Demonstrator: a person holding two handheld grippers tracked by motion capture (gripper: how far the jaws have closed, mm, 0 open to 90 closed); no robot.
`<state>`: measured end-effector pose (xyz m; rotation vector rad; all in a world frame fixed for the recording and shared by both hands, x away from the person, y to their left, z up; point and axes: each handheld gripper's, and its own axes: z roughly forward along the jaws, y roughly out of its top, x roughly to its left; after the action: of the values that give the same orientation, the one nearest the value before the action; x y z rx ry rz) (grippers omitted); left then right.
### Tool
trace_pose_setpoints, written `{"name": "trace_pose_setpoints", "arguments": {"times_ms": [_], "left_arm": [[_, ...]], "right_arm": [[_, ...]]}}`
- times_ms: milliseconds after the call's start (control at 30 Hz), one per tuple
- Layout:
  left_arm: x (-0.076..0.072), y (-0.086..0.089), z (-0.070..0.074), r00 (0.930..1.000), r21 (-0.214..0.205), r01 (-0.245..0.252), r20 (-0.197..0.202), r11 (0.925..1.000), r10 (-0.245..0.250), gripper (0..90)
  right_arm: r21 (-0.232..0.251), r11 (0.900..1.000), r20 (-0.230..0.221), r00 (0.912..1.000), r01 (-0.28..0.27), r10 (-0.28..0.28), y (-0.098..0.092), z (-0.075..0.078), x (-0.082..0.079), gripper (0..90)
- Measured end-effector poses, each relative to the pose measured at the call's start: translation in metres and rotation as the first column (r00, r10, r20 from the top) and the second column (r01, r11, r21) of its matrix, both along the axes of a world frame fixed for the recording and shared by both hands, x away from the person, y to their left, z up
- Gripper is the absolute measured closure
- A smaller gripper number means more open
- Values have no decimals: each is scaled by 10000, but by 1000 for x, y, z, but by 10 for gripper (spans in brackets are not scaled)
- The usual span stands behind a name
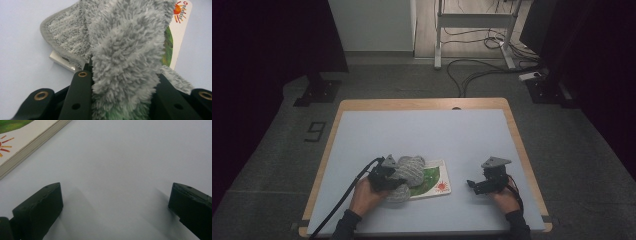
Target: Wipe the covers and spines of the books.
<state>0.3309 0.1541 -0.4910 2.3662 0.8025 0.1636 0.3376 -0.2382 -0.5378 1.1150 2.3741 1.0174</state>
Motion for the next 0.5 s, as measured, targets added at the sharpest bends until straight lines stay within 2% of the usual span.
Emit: {"name": "trace_pose_setpoints", "arguments": {"times_ms": [233, 500], "left_arm": [[-6, -1, 1, 10000, 139, -25, 38, 9999, 25, 706], [-17, 4, -1, 10000, -81, 19, 29, 10000, -18, 706]], "right_arm": [[8, 10000, -4, 10000, -6, 6, 0, 0, 0, 0], [6, 10000, 0, 10000, -8, 8, 0, 0, 0, 0]]}}
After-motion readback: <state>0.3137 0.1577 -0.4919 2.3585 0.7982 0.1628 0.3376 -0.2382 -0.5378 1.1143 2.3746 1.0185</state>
